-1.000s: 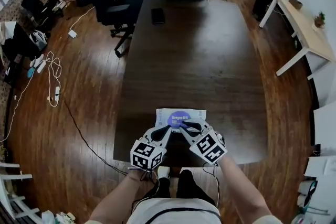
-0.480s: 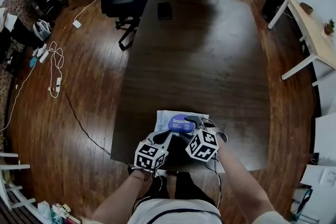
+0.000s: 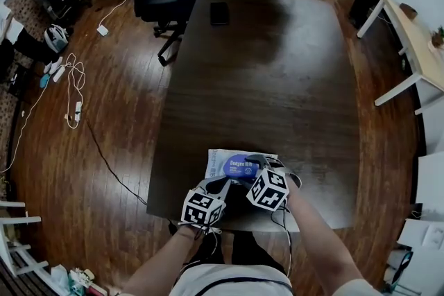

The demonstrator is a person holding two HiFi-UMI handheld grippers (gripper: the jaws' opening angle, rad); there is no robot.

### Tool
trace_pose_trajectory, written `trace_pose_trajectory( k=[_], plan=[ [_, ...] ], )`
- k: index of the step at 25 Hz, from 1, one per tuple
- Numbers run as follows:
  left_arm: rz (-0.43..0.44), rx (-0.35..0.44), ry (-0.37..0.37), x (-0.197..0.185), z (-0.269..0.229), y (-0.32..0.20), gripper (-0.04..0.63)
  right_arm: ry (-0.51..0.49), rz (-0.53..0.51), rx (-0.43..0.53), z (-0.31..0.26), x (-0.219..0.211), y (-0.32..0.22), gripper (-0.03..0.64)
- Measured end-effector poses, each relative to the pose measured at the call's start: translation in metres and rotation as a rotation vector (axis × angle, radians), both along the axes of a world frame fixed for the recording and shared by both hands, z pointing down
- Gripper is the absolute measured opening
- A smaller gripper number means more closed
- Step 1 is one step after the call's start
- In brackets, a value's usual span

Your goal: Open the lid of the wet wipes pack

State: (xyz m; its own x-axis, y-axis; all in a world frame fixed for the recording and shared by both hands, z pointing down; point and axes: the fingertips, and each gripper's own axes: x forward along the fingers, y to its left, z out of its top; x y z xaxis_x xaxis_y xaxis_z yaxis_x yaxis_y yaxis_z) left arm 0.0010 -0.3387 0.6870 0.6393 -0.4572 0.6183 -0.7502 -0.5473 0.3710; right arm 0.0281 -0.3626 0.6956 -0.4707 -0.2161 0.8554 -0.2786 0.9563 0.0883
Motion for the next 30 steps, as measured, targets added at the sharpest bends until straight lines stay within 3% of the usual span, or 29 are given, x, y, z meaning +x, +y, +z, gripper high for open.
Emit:
trace_pose_trajectory(
  k=[15, 21, 26, 30],
  plan=[
    [0.009, -0.015, -0.036, 0.0, 0.007, -0.005, 0.002, -0.172, 0.038, -0.343, -0.011, 0.003, -0.011, 0.249],
    [-0.003, -0.025, -0.012, -0.002, 0.007, -0.005, 0.002, -0.237, 0.072, -0.239, -0.047, 0.006, -0.041, 0.249],
    [-0.029, -0.026, 0.0, -0.003, 0.004, -0.001, 0.002, -0.324, 0.221, -0.109, -0.062, 0.021, -0.088, 0.249],
    [-0.047, -0.015, 0.011, -0.009, 0.0, 0.002, 0.002, -0.304, 0.341, -0.025, -0.045, 0.032, -0.113, 0.249]
  ],
)
